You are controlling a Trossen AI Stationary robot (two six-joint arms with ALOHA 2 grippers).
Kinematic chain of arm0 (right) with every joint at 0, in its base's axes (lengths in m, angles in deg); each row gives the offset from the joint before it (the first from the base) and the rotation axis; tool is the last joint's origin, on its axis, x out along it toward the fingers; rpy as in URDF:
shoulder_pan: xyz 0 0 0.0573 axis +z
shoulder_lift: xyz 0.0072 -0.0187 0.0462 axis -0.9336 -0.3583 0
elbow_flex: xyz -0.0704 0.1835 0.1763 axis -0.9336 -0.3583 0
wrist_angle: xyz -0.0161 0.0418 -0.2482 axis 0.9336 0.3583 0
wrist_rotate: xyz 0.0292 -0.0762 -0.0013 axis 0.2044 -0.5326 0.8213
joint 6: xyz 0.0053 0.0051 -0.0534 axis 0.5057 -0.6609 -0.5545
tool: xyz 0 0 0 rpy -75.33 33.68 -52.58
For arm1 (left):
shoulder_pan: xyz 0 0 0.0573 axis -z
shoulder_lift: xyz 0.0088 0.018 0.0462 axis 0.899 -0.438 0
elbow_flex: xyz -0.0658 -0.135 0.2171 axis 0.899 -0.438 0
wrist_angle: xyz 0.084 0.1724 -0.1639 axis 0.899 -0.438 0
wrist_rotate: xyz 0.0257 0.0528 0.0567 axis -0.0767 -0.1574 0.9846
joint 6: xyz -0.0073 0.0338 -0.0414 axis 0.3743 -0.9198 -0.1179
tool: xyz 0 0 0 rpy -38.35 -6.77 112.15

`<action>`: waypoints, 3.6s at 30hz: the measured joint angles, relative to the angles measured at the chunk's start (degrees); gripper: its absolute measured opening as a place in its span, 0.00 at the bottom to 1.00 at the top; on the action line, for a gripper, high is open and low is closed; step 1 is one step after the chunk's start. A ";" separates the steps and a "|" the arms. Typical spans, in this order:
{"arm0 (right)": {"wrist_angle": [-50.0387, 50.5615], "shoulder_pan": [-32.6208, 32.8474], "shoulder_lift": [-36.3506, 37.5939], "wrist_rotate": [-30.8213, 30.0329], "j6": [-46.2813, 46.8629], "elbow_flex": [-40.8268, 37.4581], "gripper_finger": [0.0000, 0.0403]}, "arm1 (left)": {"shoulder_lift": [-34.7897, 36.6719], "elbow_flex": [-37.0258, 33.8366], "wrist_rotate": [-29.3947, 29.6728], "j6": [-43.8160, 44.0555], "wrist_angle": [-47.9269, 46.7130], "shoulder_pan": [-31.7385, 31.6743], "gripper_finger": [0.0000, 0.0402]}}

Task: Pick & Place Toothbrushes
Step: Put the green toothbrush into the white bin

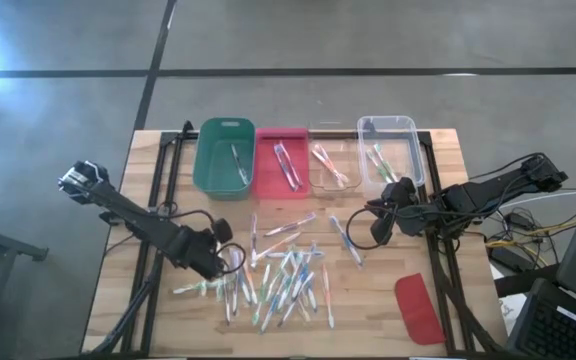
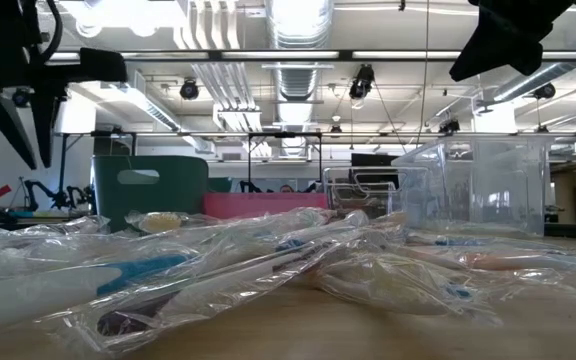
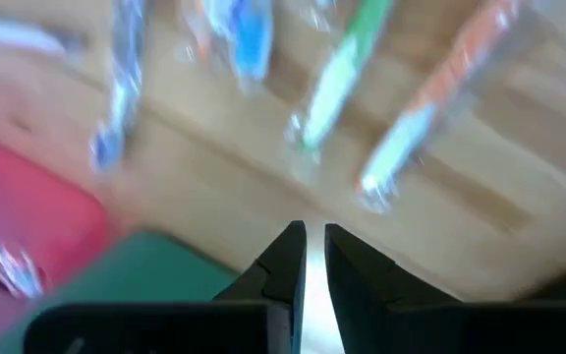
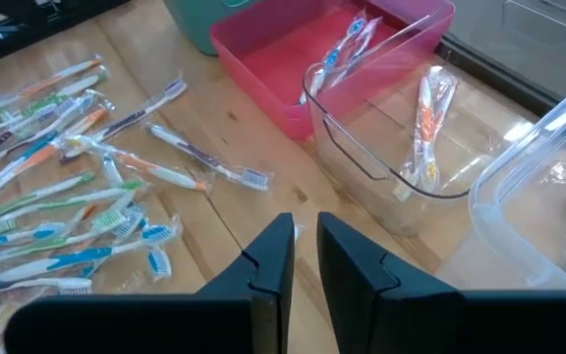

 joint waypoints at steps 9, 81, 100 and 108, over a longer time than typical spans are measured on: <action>-0.01 0.00 0.00 -0.03 0.00 0.00 0.18 | -0.04 -0.75 -1.46 1.59 8.66 0.00 0.11; 0.01 0.00 -0.02 -0.05 0.20 -0.02 0.32 | -4.04 -5.49 -5.81 -21.91 19.42 0.02 0.10; 0.00 0.00 -0.02 -0.05 0.17 -0.02 0.16 | -2.44 17.82 1.60 -20.98 -1.69 -6.51 0.07; 0.03 0.00 -0.02 -0.05 0.02 -0.02 0.13 | -1.27 22.95 1.60 -29.04 -3.59 -19.44 0.08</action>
